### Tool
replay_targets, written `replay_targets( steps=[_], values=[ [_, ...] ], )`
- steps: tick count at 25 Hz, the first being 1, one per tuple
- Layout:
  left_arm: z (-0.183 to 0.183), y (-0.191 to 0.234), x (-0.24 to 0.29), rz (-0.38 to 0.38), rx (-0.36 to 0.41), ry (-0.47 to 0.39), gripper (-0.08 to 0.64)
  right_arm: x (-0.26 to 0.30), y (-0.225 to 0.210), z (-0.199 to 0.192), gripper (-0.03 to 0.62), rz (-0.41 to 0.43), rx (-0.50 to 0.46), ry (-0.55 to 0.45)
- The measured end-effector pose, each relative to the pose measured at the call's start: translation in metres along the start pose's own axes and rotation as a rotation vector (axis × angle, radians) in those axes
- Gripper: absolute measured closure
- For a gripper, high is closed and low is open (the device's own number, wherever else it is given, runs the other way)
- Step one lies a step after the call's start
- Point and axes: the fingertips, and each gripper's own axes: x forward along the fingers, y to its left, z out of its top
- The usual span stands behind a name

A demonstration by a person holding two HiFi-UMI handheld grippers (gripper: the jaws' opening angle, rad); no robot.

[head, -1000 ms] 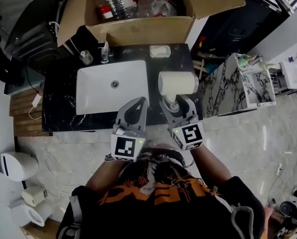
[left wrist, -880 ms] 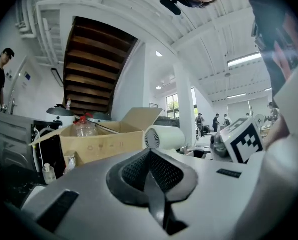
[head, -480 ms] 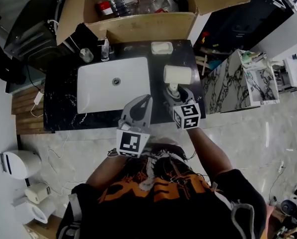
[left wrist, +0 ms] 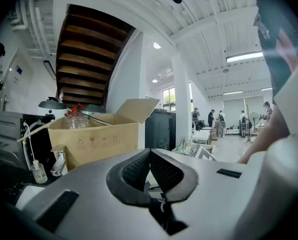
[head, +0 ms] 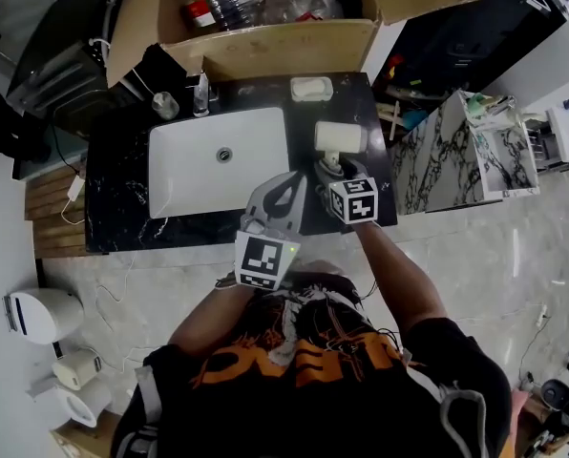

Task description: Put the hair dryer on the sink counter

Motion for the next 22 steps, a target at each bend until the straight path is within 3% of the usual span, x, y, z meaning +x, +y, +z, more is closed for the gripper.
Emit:
replay_targets(
  steps=[22],
  values=[
    [-0.014, 0.005, -0.001, -0.005, -0.026, 0.039, 0.538, 0.046, -0.021, -0.042, 0.348, 0.003, 0.039, 0.276]
  ],
)
